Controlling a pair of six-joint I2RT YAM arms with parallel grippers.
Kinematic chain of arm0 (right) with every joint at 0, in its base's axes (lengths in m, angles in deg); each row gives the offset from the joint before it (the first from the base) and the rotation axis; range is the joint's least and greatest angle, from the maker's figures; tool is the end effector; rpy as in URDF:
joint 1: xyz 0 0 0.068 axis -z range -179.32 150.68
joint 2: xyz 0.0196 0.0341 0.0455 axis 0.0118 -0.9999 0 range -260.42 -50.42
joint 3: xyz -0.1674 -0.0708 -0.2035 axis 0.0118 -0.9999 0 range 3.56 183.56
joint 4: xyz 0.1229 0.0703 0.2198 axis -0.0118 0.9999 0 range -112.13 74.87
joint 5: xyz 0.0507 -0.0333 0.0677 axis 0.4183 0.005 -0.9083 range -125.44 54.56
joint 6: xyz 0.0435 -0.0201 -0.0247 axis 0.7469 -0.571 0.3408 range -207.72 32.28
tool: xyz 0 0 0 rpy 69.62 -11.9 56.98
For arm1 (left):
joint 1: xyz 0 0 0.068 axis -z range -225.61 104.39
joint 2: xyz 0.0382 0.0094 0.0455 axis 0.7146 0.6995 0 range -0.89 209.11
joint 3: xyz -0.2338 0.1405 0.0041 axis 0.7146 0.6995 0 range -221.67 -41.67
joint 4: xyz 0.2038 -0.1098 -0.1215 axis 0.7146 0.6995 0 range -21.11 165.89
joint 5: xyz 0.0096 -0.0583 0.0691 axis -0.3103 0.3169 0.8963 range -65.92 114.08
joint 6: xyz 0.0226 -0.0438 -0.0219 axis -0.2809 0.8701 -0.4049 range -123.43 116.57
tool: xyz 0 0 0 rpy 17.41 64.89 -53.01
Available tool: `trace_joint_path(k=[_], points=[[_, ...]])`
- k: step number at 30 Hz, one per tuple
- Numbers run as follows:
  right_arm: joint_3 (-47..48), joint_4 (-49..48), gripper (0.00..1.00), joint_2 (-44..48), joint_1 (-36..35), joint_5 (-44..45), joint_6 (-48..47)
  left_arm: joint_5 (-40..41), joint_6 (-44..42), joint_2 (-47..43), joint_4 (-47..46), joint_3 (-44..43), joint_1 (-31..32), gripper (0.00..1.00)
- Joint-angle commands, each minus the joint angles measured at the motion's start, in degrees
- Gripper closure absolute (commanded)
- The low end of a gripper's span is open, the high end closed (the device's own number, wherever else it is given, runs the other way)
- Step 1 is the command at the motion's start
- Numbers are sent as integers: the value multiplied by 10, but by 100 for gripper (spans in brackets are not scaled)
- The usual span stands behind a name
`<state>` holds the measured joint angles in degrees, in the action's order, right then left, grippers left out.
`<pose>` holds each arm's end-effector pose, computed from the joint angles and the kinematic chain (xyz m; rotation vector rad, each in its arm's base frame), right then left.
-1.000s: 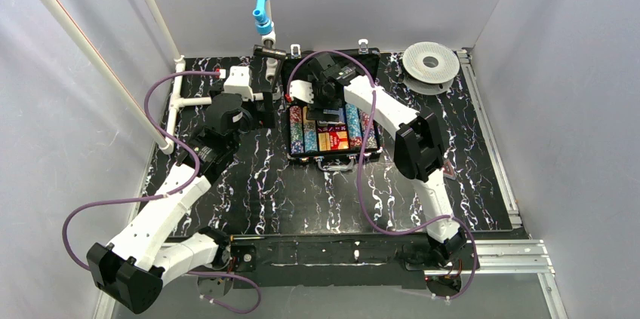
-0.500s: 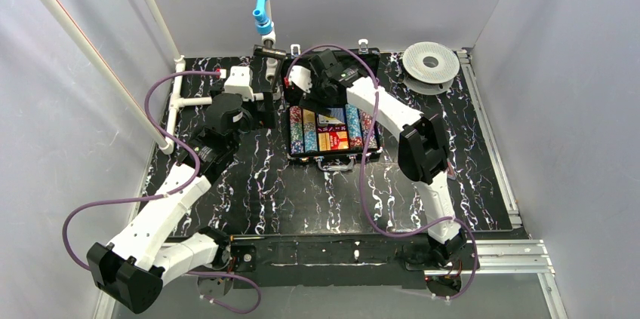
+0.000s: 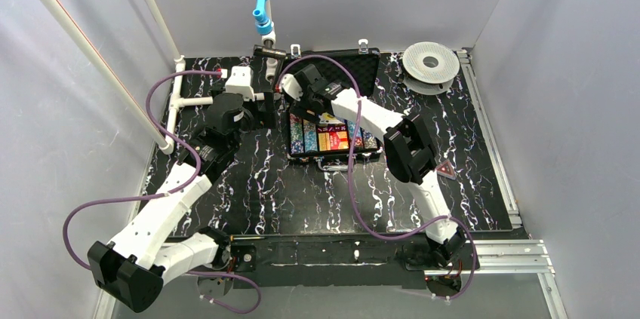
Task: Pack up texas hold em set
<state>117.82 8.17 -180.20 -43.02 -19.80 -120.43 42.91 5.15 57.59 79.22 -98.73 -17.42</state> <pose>0.3800 0.3498 0.2310 -1.3453 1.9202 -0.2289 0.2115 -0.1003 0.3705 0.0655 1.7668 -0.1738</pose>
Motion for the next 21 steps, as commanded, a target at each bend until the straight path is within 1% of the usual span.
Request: trace_joint_path(k=[1,8,11,15,21], points=[[-14,-51,7,-2,1,43,19,0,-1,-3,0,-6,-2,0],[-40,-66,7,-17,1,73,-3,0,1,-5,0,-6,-2,0],[-55,-69,7,-14,1,68,-3,-1,0,-6,1,-6,-2,0],[-76,-80,7,2,2,69,2,-1,1,-5,1,-6,-2,0],[-82,-59,8,41,1,76,22,-3,1,-5,1,-7,-2,0]])
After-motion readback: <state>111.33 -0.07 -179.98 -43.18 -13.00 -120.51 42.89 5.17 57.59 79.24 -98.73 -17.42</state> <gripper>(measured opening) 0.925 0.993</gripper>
